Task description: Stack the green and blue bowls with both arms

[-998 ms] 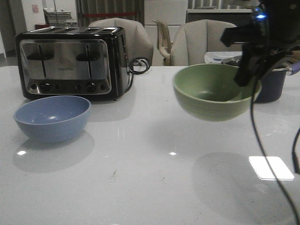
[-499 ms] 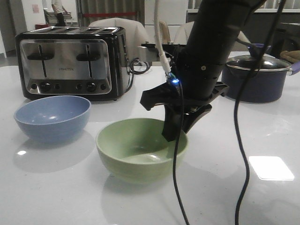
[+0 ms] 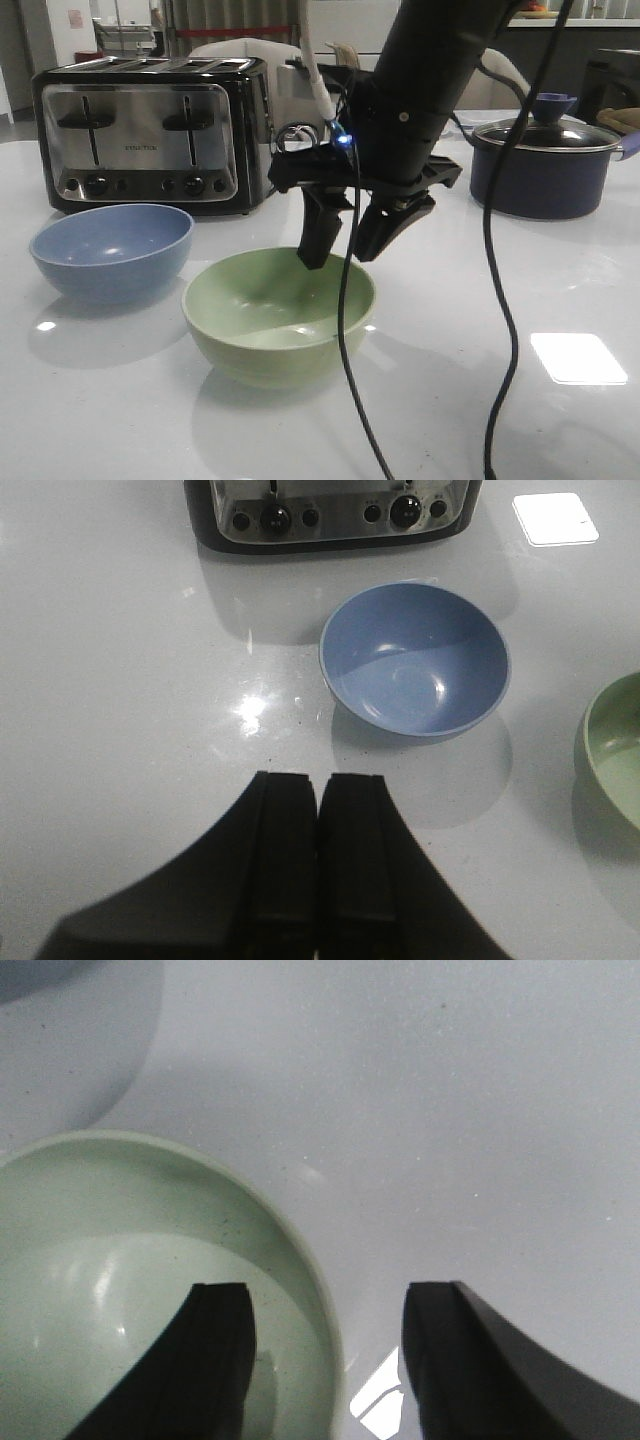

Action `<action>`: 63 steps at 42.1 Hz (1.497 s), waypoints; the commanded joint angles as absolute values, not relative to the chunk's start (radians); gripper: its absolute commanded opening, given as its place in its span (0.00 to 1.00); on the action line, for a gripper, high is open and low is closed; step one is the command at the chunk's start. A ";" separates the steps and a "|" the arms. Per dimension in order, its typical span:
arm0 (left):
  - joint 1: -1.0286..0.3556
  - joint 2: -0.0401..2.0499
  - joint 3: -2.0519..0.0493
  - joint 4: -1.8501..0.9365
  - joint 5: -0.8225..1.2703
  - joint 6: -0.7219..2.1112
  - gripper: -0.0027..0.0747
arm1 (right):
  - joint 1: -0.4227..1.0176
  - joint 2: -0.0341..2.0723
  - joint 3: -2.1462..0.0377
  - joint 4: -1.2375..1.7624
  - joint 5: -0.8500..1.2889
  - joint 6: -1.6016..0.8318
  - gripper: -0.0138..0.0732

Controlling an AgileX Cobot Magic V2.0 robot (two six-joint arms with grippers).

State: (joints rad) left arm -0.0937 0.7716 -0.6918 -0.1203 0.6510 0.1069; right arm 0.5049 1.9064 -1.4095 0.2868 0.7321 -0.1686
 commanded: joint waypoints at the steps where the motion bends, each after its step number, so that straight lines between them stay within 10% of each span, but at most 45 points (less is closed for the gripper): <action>1: -0.094 0.772 -0.727 -0.130 0.585 0.099 0.16 | 0.504 1.788 -1.447 0.265 0.735 -0.179 0.71; 49: -0.094 0.791 -0.727 -0.130 0.576 0.108 0.18 | 0.504 0.722 -0.829 0.182 0.822 -0.179 0.60; 63: -0.094 0.877 -0.742 -0.130 0.509 0.108 0.77 | 0.503 0.676 -0.829 0.182 0.814 -0.179 0.60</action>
